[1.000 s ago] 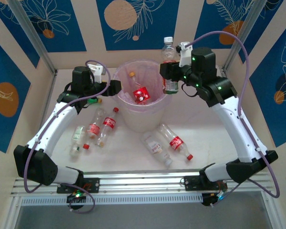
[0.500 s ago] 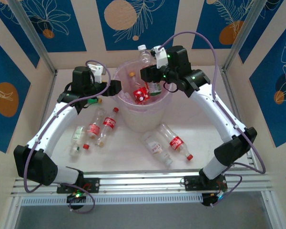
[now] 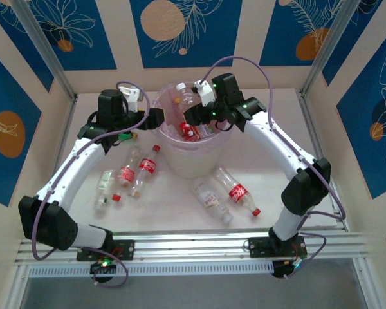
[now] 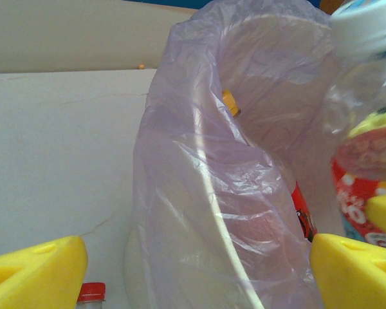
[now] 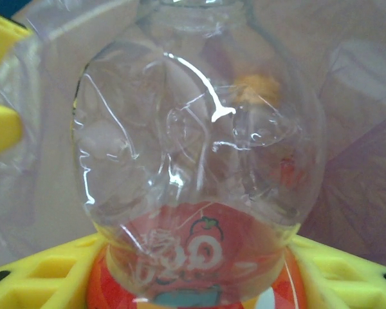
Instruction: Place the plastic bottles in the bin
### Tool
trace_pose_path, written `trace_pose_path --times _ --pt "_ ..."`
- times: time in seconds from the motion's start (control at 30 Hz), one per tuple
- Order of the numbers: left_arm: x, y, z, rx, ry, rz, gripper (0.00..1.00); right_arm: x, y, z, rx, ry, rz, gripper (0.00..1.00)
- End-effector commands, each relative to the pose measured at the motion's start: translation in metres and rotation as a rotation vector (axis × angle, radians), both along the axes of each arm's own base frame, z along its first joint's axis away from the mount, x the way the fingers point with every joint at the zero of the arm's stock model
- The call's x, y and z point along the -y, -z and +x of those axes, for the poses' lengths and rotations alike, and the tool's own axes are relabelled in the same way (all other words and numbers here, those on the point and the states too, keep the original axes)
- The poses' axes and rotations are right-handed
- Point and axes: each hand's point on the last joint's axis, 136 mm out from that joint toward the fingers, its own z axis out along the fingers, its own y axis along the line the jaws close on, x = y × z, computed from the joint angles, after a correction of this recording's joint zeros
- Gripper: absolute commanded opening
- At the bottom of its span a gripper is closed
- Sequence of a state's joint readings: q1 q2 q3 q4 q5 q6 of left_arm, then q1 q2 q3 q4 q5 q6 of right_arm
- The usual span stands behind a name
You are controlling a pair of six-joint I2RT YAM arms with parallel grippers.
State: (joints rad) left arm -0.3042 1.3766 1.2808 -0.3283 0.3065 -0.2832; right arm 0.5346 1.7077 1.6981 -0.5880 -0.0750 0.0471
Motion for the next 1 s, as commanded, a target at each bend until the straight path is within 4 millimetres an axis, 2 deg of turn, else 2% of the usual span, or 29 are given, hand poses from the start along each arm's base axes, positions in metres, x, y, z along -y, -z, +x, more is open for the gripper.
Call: trace_pose_path --times 0.0,0.1,0.27,0.4,0.53,0.67,0.8,0.97 --pt "-0.004 0.052 -0.014 -0.143 0.011 0.108 0.89 -0.004 0.012 0.004 0.006 -0.045 -0.003 0.57" --pt "-0.004 0.051 -0.014 -0.14 0.009 0.108 0.89 0.0 0.024 0.01 -0.017 -0.027 -0.013 0.59" --pt "-0.004 0.052 -0.014 -0.14 0.009 0.108 0.89 0.001 0.034 0.012 -0.038 -0.035 -0.031 0.7" --pt "-0.004 0.052 -0.014 -0.142 0.009 0.11 0.89 0.003 0.026 0.011 -0.031 -0.032 -0.037 0.79" --pt "-0.005 0.052 -0.014 -0.14 0.008 0.112 0.89 0.007 0.003 0.008 0.016 -0.012 -0.057 0.88" --pt "-0.005 0.052 -0.014 -0.139 0.009 0.113 0.89 0.009 -0.017 0.002 0.07 0.025 -0.137 0.88" --pt "-0.004 0.05 -0.015 -0.139 0.013 0.108 0.89 0.007 -0.03 0.003 0.081 0.067 -0.122 0.87" --pt "-0.001 0.046 -0.016 -0.125 0.026 0.09 0.89 0.005 -0.026 0.016 0.068 0.119 -0.114 0.79"
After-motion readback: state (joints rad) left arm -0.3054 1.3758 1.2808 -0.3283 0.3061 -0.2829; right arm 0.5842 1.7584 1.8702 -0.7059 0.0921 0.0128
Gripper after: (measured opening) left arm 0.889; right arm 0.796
